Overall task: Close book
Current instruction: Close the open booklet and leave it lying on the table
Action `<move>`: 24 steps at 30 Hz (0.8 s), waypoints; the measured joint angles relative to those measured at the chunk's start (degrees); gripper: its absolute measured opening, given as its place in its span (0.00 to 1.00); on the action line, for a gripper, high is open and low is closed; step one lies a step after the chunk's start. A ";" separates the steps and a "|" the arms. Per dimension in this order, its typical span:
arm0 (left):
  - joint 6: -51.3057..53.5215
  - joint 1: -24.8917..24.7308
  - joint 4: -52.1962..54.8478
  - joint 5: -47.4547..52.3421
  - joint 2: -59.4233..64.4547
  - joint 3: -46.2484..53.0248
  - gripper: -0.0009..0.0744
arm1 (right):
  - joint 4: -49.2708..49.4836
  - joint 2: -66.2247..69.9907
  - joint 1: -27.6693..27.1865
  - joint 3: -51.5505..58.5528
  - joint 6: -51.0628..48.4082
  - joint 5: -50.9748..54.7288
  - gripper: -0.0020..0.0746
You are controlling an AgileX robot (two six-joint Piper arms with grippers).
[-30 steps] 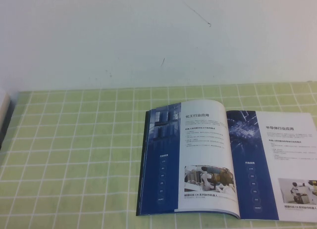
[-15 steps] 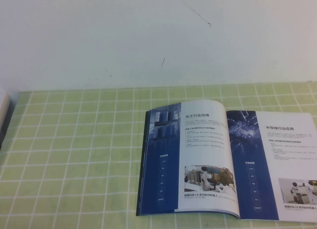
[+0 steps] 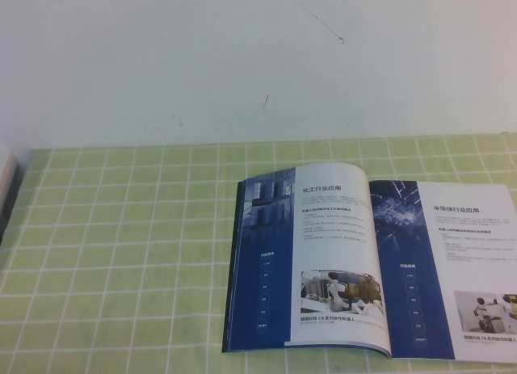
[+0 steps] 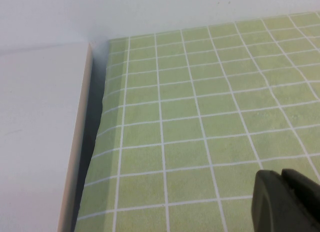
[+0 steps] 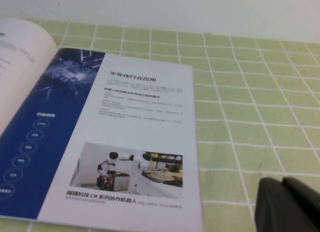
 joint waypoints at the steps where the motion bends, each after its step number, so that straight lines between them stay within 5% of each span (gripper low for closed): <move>1: 0.00 0.00 0.00 0.00 0.00 0.00 0.01 | 0.00 0.00 0.00 0.00 0.00 0.00 0.02; 12: 0.00 0.00 0.00 -4.70 0.00 0.45 0.01 | -0.77 0.00 0.00 0.39 0.00 -3.59 0.02; 24: 0.00 0.00 0.10 -36.73 0.00 0.44 0.01 | -1.54 0.00 0.00 0.37 0.23 -44.40 0.02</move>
